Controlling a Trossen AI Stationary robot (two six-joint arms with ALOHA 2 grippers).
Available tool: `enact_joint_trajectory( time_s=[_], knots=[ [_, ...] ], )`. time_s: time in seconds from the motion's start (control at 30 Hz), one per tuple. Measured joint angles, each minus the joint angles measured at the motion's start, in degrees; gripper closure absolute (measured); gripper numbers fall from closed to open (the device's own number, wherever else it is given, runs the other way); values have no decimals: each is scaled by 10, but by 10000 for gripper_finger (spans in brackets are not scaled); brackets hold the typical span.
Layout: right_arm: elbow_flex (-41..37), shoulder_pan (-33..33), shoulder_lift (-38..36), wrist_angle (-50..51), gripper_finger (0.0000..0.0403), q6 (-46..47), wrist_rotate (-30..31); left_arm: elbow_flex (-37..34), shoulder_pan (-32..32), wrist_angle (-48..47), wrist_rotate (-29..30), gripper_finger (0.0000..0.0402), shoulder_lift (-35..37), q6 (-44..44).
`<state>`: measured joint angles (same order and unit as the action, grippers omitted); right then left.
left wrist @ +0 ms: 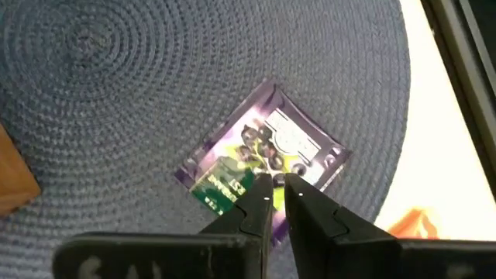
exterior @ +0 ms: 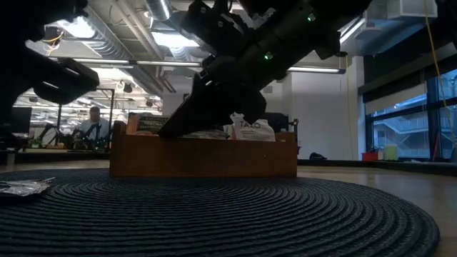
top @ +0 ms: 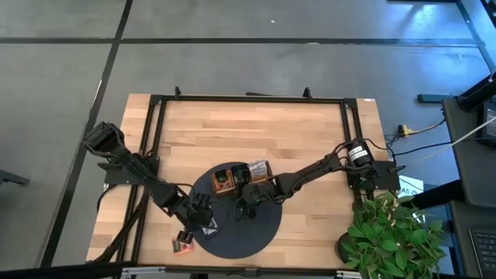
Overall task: Pick & Place Tea
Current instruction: Adjust the wooden organizer on the table
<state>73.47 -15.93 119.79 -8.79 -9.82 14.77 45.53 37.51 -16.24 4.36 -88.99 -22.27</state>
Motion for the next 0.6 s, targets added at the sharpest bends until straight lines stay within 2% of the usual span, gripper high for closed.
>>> enact_joint_trajectory(
  time_s=[0.6],
  knots=[
    [1, 55, 0, -6, 281, -57, -8, 7, 4, -23, 7, 368, -2, -31]
  ],
)
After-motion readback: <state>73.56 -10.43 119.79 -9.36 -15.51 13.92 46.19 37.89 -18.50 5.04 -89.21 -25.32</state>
